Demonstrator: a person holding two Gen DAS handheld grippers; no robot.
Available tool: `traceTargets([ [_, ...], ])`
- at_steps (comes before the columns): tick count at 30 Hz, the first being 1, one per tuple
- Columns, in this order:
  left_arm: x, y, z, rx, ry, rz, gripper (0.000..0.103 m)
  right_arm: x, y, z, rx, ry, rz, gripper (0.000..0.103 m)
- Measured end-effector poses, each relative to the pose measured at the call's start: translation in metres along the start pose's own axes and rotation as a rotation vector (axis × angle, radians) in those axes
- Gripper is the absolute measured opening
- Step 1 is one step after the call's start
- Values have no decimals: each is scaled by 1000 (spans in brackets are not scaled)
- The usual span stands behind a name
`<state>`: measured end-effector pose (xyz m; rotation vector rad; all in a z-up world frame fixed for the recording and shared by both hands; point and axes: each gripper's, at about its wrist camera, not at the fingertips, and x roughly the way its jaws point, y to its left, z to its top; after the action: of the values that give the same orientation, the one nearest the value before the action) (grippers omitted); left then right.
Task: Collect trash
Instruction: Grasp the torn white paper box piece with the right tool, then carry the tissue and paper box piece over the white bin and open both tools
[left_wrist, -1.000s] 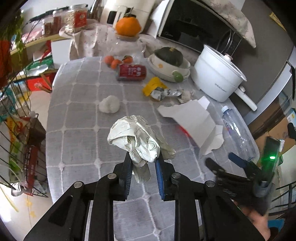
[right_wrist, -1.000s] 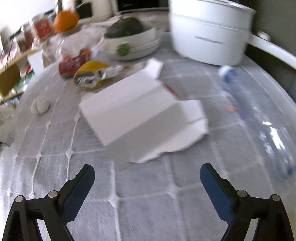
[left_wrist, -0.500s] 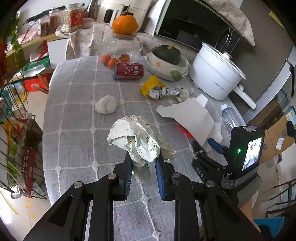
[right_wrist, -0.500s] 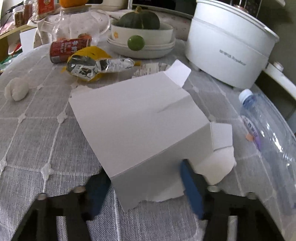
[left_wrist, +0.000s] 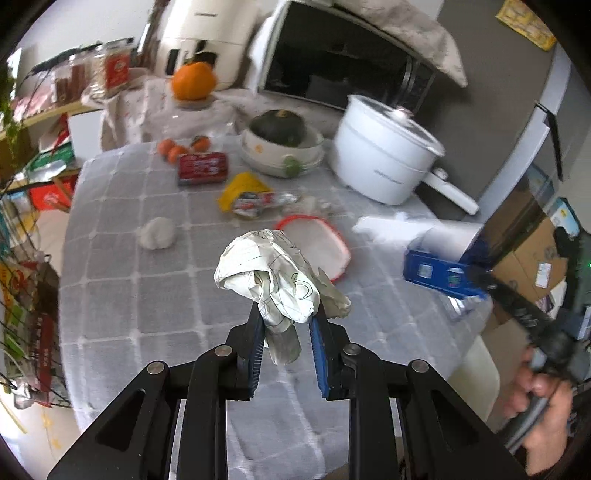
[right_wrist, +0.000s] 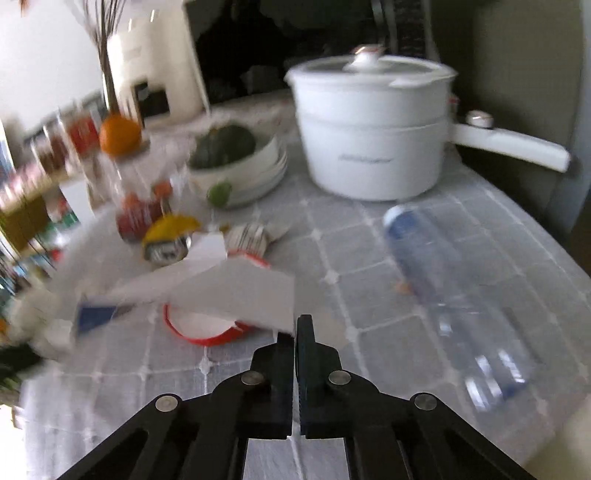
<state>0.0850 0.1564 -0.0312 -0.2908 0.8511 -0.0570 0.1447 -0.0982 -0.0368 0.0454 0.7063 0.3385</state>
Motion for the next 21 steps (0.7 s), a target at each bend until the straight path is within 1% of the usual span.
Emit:
traceTargets([
  [3,0,-28,-6,31,6,-58,25,-48,-32,3,38,-42,14,0],
  [5,0,-55,-12,77,8,-93,25,-81,-55,1,63,-74,5,0],
  [7,4,-84,-19,129,20,-131,25,-112,-85,-5,83,-95,-39,0],
  [11,19,-150,-37,233,71,-222,25,-156,-144,-25,171,-92,-131,0],
  [14,34,-202,-56,318,124,-280,25,-177,-186,-45,240,-60,-208,0],
  [15,38,-214,-61,335,138,-294,25,-180,-200,-53,272,-40,-226,0],
  [17,50,-246,-76,386,181,-332,25,-185,-223,-66,336,0,-240,0],
  [20,65,-285,-95,456,222,-356,25,-182,-249,-86,411,74,-231,0],
  [21,69,-293,-100,471,232,-358,25,-180,-254,-91,427,96,-227,0],
])
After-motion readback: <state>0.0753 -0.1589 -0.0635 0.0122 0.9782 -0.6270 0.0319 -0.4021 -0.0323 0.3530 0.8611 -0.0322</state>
